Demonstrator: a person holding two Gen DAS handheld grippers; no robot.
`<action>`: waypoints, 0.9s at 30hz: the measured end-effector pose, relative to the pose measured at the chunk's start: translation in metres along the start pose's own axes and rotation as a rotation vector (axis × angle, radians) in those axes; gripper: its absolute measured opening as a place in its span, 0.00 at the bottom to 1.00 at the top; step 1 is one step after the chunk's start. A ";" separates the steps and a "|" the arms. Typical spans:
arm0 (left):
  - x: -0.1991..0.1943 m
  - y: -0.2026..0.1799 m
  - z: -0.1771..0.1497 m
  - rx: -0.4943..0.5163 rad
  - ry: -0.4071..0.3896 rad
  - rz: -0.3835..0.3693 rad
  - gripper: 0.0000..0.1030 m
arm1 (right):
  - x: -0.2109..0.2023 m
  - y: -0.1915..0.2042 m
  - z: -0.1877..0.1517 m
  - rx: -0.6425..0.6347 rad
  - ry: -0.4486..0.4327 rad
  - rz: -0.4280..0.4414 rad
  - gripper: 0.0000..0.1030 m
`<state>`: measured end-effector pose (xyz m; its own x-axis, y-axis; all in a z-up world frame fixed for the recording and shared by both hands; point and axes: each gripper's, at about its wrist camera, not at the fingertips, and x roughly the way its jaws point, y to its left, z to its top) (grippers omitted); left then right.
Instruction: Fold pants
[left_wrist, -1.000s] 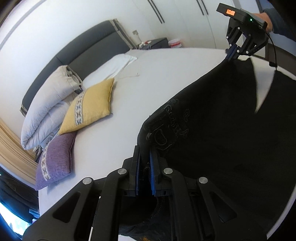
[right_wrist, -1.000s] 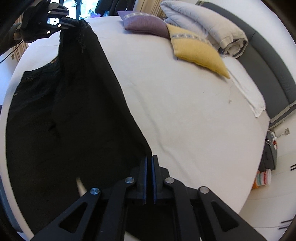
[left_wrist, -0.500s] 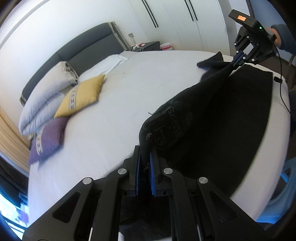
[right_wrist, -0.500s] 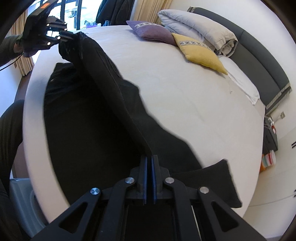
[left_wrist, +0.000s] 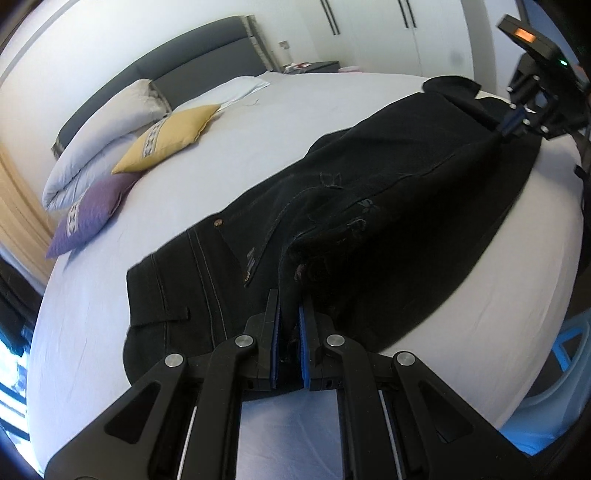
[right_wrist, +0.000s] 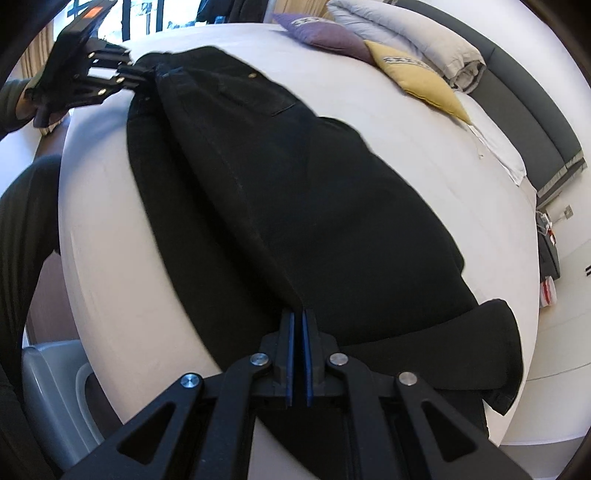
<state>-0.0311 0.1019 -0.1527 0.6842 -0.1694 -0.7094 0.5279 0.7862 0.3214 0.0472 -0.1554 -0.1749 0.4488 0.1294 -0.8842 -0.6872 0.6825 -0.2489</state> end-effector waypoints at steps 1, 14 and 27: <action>-0.001 -0.003 -0.003 0.007 -0.001 0.006 0.07 | 0.000 0.005 0.000 -0.010 0.003 -0.003 0.05; -0.016 -0.026 -0.020 0.345 -0.021 0.190 0.07 | -0.011 0.050 -0.013 -0.136 -0.001 -0.058 0.05; 0.013 -0.031 -0.057 0.441 0.019 0.274 0.10 | -0.003 0.058 -0.029 -0.149 0.036 -0.073 0.03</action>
<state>-0.0673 0.1090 -0.2076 0.8201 0.0217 -0.5718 0.4952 0.4738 0.7282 -0.0108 -0.1367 -0.1985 0.4817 0.0562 -0.8745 -0.7320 0.5745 -0.3662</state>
